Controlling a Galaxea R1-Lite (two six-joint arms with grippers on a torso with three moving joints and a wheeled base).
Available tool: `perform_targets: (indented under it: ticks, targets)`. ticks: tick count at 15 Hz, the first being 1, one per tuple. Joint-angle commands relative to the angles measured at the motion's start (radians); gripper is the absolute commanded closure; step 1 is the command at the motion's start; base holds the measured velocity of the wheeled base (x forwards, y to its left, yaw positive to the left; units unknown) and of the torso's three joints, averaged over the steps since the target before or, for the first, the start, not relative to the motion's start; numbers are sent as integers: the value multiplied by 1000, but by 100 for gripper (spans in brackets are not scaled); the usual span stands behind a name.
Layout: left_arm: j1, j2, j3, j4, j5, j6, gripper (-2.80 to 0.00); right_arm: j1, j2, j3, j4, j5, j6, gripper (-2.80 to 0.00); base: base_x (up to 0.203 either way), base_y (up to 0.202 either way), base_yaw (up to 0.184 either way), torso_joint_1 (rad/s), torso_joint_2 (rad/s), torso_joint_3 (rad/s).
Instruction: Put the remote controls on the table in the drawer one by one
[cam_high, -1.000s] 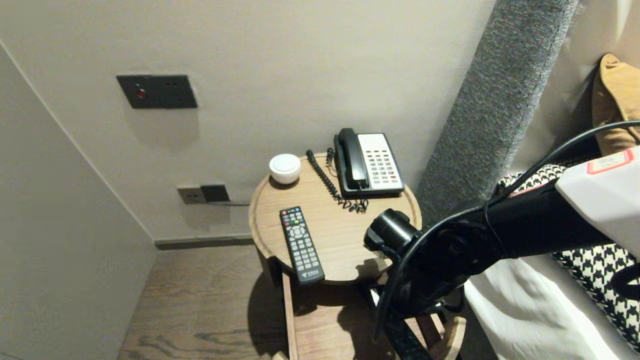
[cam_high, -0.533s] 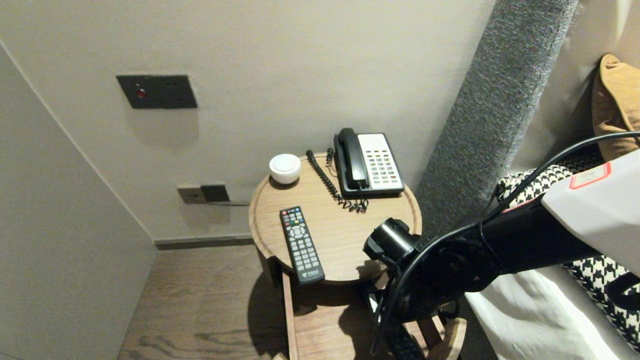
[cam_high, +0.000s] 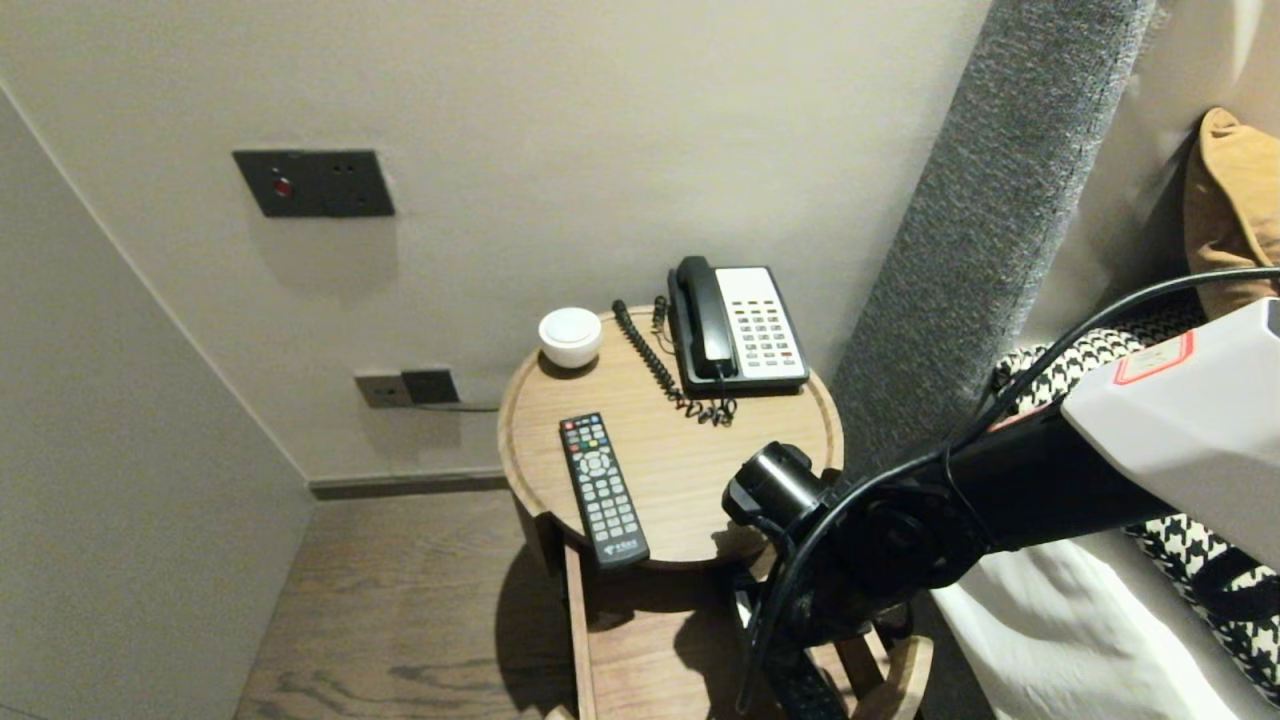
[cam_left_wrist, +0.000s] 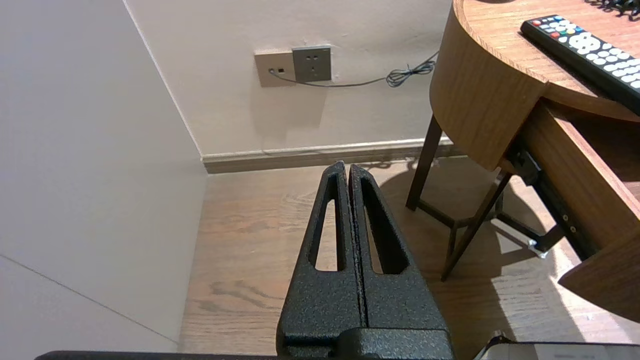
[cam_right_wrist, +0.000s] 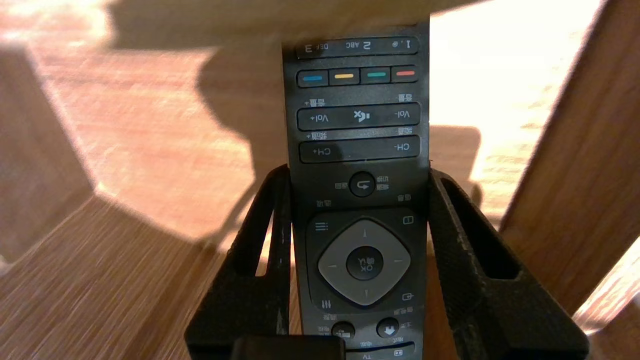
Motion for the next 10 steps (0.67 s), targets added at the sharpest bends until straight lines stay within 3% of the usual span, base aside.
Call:
perform_targets:
  ticks: [1,10]
  targets:
    - [0,0,0,0,0,0,0,2,19,15,-46,-33,5,0,0,0,0,0,0,0]
    - [0,0,0,0,0,0,0,30,41,76,-210,-90,18,0,0,0,0,0,0,0]
